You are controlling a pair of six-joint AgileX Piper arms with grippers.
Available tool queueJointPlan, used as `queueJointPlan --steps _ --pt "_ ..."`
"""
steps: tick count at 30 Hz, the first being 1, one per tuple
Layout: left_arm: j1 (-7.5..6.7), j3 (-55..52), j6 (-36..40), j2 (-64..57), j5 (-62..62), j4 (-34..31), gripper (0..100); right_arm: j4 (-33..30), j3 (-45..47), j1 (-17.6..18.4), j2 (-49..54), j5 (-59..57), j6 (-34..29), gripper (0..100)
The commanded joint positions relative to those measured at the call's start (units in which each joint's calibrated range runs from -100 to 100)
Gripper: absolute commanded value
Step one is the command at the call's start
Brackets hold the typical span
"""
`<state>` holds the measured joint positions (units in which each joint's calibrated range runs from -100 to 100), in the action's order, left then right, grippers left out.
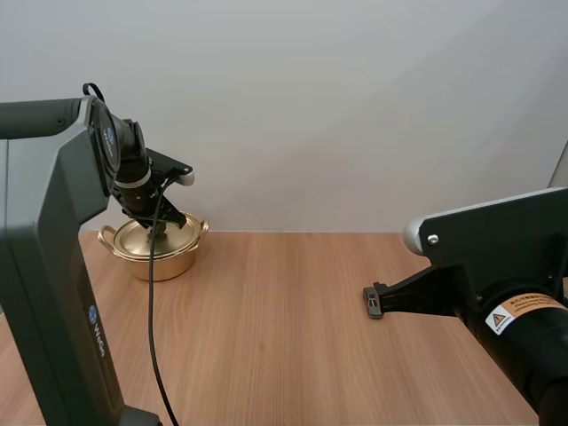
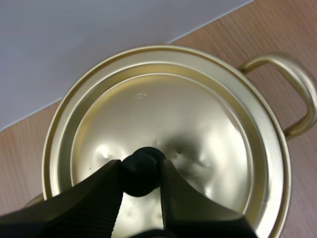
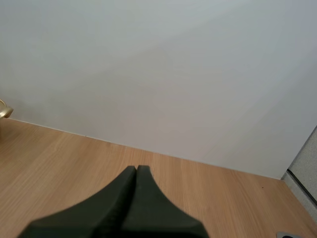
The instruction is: Open the pot, put the car inside, and close it
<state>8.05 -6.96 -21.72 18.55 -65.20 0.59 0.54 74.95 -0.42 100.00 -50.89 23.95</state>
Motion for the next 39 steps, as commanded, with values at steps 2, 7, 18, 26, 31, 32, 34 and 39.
queueJointPlan --steps 2,7,18,26,31,32,34,39 --pt "0.03 0.04 0.91 -0.02 2.93 0.03 0 -0.02 -0.03 -0.04 0.00 -0.06 -0.02 0" --pt "0.03 0.63 1.98 -1.06 3.55 0.03 0 -0.02 -0.03 -0.04 0.00 -0.06 -0.02 0" --pt "0.38 4.11 4.29 -22.45 1.44 7.35 0 -0.54 1.69 -0.05 -8.71 6.84 3.01 0" --pt "2.30 4.11 4.12 -44.43 2.05 17.58 0 -1.22 1.69 -1.14 -24.53 16.48 8.82 0" --pt "3.08 4.11 4.12 -55.17 2.77 21.46 0 0.02 1.38 -1.33 -36.12 23.22 8.82 0" --pt "3.08 4.11 4.12 -56.91 2.77 21.76 0 0.02 0.61 -1.33 -38.83 24.06 8.82 0" --pt "3.08 4.11 4.12 -59.76 2.77 22.81 0 0.16 -1.59 -1.33 -43.63 23.65 8.72 0" --pt "3.08 4.11 4.46 -64.76 2.61 24.20 0 4.44 -7.73 -1.33 -54.40 18.45 8.52 0"
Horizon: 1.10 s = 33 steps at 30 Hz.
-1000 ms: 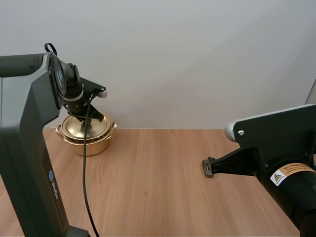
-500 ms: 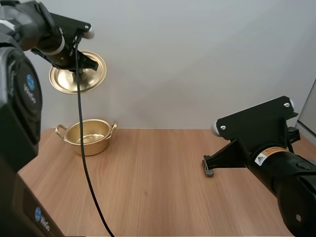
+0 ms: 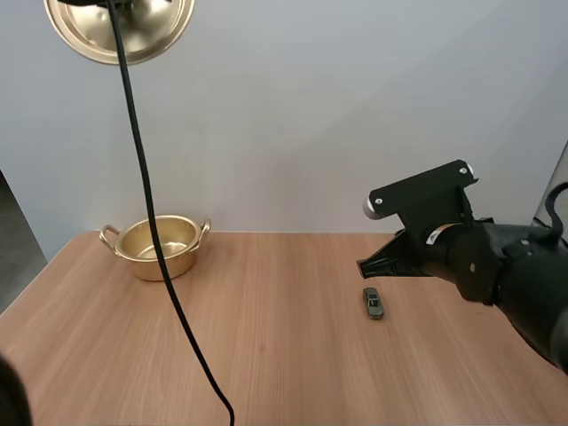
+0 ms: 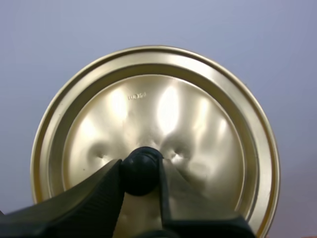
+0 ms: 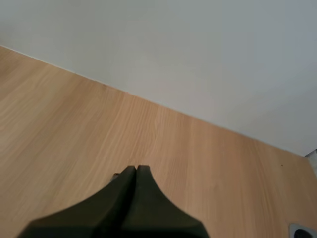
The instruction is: Open the pot, put the car inside, and close it
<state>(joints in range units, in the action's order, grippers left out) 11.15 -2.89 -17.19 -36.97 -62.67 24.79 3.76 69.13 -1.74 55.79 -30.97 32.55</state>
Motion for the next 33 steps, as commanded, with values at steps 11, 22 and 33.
queueJointPlan --steps 11,22,33 --pt "-0.03 0.05 -0.08 -11.33 -1.84 -0.23 0 3.28 -9.29 -0.01 -20.64 -2.62 -0.12 76" --pt "-0.03 0.05 -0.08 -9.79 -2.24 -0.23 0 6.31 -14.06 -0.01 -26.83 -4.29 -0.12 94" --pt "-0.03 0.05 -0.08 -8.95 -2.39 -0.23 0 7.10 -14.16 -0.01 -35.78 -3.11 -0.12 94"
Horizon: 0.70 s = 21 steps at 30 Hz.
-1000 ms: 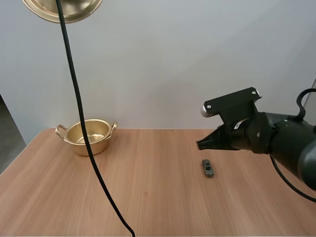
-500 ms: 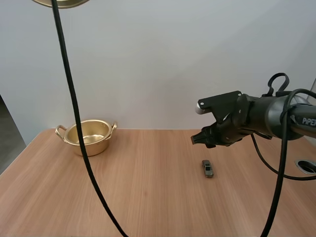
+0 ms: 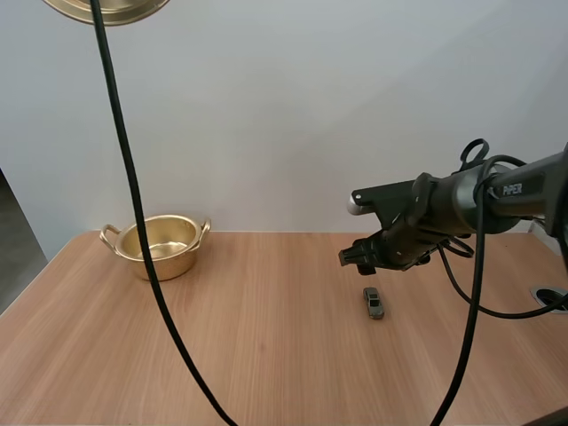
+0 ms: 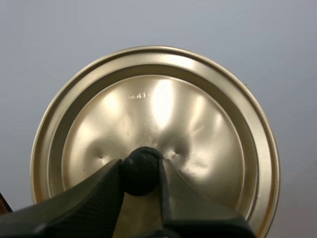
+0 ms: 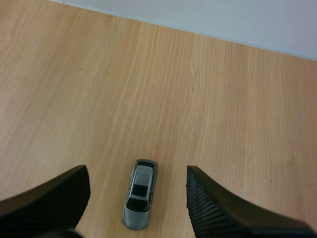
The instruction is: Open the pot, put the car inside, and close it
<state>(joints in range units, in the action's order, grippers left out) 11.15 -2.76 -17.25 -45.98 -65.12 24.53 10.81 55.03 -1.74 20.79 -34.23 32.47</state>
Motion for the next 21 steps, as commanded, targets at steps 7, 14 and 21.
queueJointPlan --steps 7,14,21 --pt "-0.03 -0.08 -0.02 0.06 0.06 0.03 0 -0.07 -0.07 -0.01 -3.69 1.74 0.37 91" --pt "-0.03 -0.08 -0.02 0.06 0.06 0.03 0 -0.07 -0.07 -0.01 -6.73 3.17 1.75 87" --pt "-0.03 -0.08 -0.02 0.06 0.06 0.03 0 -0.07 -0.07 -0.01 -10.78 4.46 3.37 87"
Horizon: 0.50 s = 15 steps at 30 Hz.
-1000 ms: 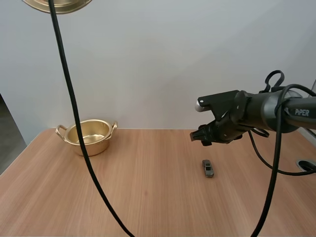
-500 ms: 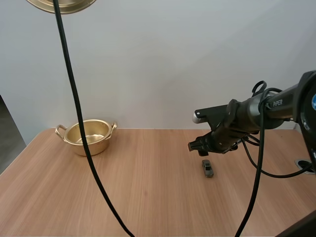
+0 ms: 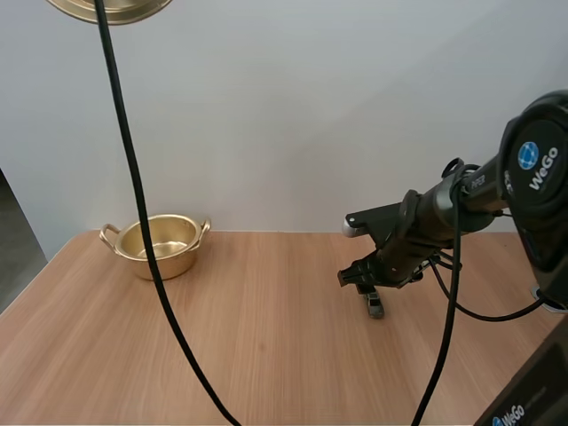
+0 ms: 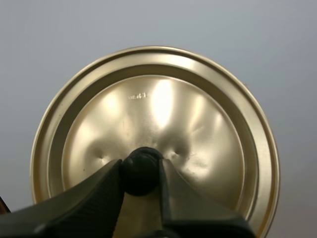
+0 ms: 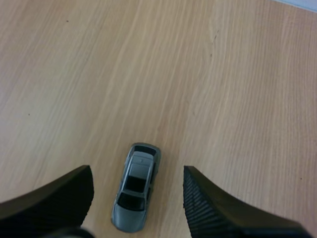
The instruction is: Open the pot, put the car inside, and close it
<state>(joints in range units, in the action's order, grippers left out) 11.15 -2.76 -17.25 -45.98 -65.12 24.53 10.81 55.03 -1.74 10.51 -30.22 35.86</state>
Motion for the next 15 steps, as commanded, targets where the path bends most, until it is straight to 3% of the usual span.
queueJointPlan --steps 1,5,11,15 --pt "-0.03 -0.08 -0.02 0.06 0.06 0.03 0 -0.07 -0.07 -0.01 -0.98 0.67 0.10 87" --pt "-0.03 -0.08 -0.02 0.06 0.06 0.03 0 -0.07 -0.07 -0.01 -2.48 2.73 1.07 86" --pt "-0.03 -0.08 -0.02 0.19 0.23 0.37 0 0.04 -1.29 -0.01 -4.88 3.80 2.19 75" --pt "-0.03 -0.08 -0.02 0.19 0.23 0.49 0 0.04 -2.37 -0.01 -6.60 2.96 2.19 75"
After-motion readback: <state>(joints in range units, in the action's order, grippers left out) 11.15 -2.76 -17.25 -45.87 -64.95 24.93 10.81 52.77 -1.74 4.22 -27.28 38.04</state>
